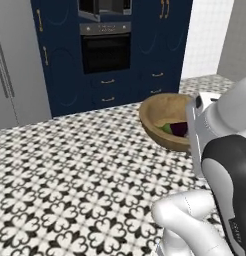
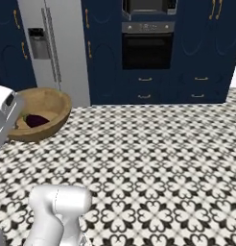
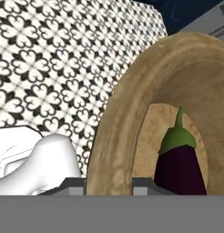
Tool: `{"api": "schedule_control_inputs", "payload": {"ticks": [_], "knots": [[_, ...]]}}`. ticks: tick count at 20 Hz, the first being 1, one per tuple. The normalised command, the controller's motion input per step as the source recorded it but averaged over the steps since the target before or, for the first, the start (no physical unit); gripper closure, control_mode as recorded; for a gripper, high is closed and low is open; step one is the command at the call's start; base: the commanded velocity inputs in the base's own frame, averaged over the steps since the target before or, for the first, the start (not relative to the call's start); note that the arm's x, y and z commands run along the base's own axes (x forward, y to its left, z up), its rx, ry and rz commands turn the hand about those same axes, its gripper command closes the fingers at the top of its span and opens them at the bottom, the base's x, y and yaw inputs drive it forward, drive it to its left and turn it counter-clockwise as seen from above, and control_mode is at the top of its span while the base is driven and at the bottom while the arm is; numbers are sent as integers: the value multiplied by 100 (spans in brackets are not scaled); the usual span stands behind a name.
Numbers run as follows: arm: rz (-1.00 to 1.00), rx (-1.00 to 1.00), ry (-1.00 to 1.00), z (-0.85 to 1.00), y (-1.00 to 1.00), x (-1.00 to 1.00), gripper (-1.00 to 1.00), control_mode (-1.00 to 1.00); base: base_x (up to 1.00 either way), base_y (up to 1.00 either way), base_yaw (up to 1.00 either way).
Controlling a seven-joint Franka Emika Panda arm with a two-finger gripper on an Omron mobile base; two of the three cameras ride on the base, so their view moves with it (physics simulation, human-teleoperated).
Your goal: Pick the eggplant from the sink and place it in the bowl. Then pick the bowl and place it in the microwave. Then close the microwave door and press the start button.
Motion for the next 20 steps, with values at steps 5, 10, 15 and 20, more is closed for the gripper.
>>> {"api": "schedule_control_inputs", "payload": {"ticks": [5,10,15,20], "knots": [[0,0,0,0,0,0,100,100,81,-48,-4],[0,0,0,0,0,0,100,100,76,-74,0],[0,0,0,0,0,0,100,100,96,-44,4],[0,0,0,0,0,0,100,100,100,-5,9]]}}
